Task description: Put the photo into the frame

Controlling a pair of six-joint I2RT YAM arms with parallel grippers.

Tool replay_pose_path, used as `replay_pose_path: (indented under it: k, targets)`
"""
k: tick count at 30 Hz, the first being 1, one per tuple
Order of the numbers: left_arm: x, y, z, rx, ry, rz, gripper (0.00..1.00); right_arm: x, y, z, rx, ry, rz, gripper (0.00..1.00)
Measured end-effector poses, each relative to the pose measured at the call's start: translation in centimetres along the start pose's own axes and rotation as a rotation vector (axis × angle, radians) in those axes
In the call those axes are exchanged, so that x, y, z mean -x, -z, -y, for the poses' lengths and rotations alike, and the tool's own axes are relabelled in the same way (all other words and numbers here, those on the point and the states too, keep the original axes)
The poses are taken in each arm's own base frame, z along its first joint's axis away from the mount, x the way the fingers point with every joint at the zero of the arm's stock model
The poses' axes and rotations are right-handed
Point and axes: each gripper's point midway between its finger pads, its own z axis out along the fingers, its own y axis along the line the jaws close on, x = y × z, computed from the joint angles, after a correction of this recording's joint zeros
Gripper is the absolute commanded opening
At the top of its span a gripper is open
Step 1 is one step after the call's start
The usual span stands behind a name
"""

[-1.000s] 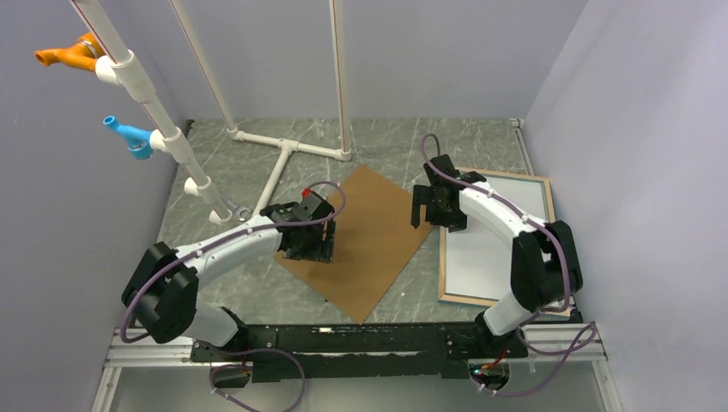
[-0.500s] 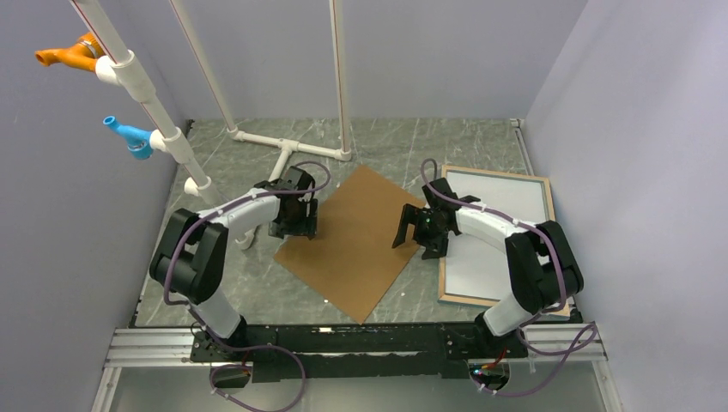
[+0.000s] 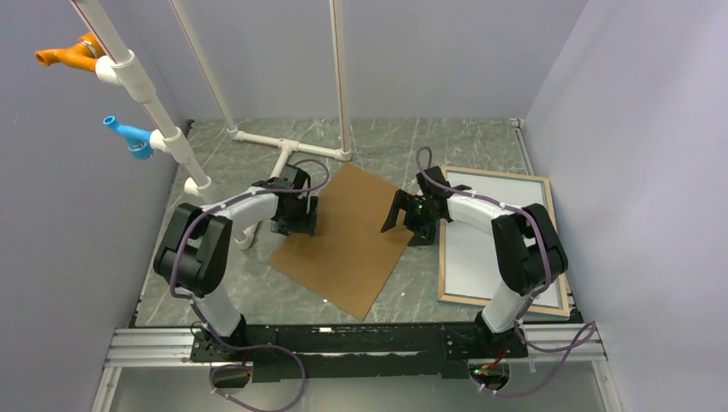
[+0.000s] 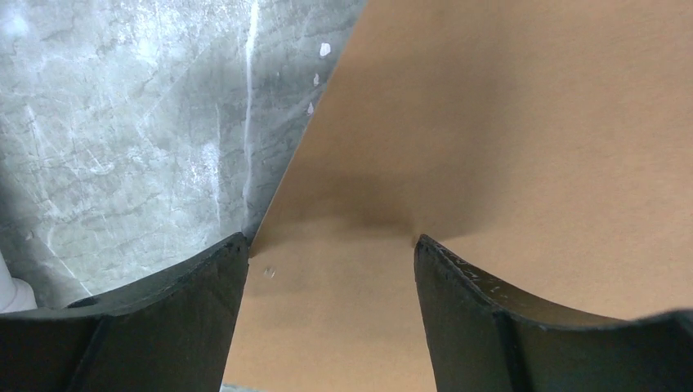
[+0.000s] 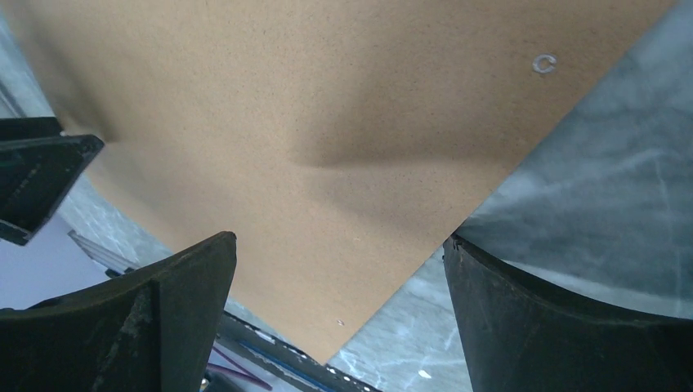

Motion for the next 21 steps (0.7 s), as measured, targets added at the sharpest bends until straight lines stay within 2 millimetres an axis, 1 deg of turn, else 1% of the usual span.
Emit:
replay_pose_path:
  k: [4, 9, 11, 17, 21]
  targets:
    - [-0.3, 0.2, 0.4, -0.047, 0.007, 0.039, 0.75, 1.3, -0.6, -1.3, 0.029, 0.026, 0.012, 1.0]
    - [-1.5, 0.8, 1.4, -0.108, 0.006, 0.091, 0.74, 2.0, -0.7, -1.3, 0.026, 0.055, 0.031, 1.0]
    - [-2.3, 1.1, 1.9, -0.123, 0.006, 0.102, 0.74, 2.3, -0.6, -1.1, 0.015, 0.063, 0.046, 1.0]
    - [-6.3, 2.5, 3.5, -0.171, 0.028, 0.091, 0.74, 2.7, -0.3, -0.3, 0.0, 0.08, 0.089, 1.0]
    - [-7.6, 3.1, 3.8, -0.176, 0.079, 0.067, 0.76, 2.7, -0.3, -0.2, 0.004, 0.092, 0.106, 1.0]
